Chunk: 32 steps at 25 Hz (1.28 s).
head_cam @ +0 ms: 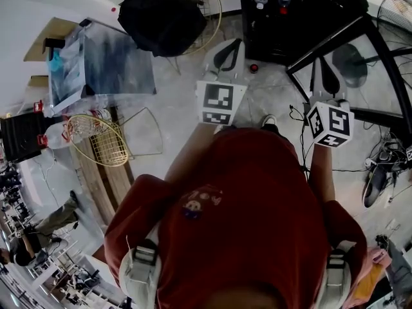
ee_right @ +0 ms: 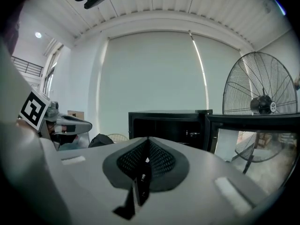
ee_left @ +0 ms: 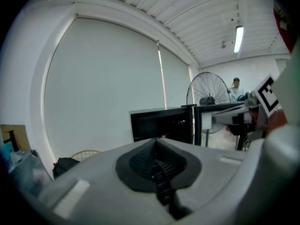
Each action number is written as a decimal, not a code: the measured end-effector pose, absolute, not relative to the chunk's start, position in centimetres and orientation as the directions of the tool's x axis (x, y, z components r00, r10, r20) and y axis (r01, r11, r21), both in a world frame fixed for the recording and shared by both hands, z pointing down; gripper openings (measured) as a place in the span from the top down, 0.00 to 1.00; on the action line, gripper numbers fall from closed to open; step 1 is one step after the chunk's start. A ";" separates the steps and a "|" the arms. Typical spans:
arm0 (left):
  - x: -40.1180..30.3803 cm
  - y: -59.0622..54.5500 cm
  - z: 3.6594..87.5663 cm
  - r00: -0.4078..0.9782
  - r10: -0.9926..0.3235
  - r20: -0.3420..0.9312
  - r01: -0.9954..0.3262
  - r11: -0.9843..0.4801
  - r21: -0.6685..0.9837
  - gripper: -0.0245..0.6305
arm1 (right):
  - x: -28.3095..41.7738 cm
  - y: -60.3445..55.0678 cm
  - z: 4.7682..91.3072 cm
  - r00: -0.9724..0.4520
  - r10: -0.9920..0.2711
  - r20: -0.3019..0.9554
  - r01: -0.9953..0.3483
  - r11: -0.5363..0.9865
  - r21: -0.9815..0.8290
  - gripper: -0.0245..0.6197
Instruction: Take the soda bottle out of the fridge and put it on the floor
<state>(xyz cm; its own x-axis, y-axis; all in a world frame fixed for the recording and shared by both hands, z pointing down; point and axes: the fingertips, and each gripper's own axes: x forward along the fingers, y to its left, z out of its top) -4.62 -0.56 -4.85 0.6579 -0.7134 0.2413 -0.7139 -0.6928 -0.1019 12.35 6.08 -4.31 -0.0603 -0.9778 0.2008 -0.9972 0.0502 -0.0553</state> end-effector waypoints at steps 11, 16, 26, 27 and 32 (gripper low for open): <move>-4.4 -0.9 -5.2 0.652 -0.718 0.244 -0.717 -0.688 -0.108 0.96 | 12.6 5.8 -4.5 -0.063 -0.977 0.205 -0.997 0.053 -0.054 0.96; -4.4 -0.8 -5.2 0.655 -0.716 0.242 -0.715 -0.691 -0.108 0.96 | 12.5 5.8 -4.4 -0.062 -0.977 0.203 -0.997 0.051 -0.057 0.96; -4.2 -0.7 -5.1 0.658 -0.714 0.239 -0.714 -0.692 -0.102 0.96 | 12.4 5.6 -4.4 -0.065 -0.976 0.208 -0.997 0.057 -0.044 0.96; -4.3 -0.7 -5.1 0.658 -0.714 0.239 -0.714 -0.693 -0.101 0.96 | 12.3 5.7 -4.4 -0.063 -0.976 0.208 -0.997 0.055 -0.044 0.96; -4.4 -0.6 -5.2 0.661 -0.712 0.236 -0.714 -0.694 -0.094 0.96 | 12.2 5.8 -4.4 -0.057 -0.976 0.212 -0.998 0.049 -0.044 0.96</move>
<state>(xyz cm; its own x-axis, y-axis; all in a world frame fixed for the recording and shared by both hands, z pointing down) -4.44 -0.61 -5.18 0.6612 -0.7122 0.2356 -0.7138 -0.6939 -0.0943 12.20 5.77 -4.39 -0.0571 -0.9756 0.2119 -0.9978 0.0489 -0.0438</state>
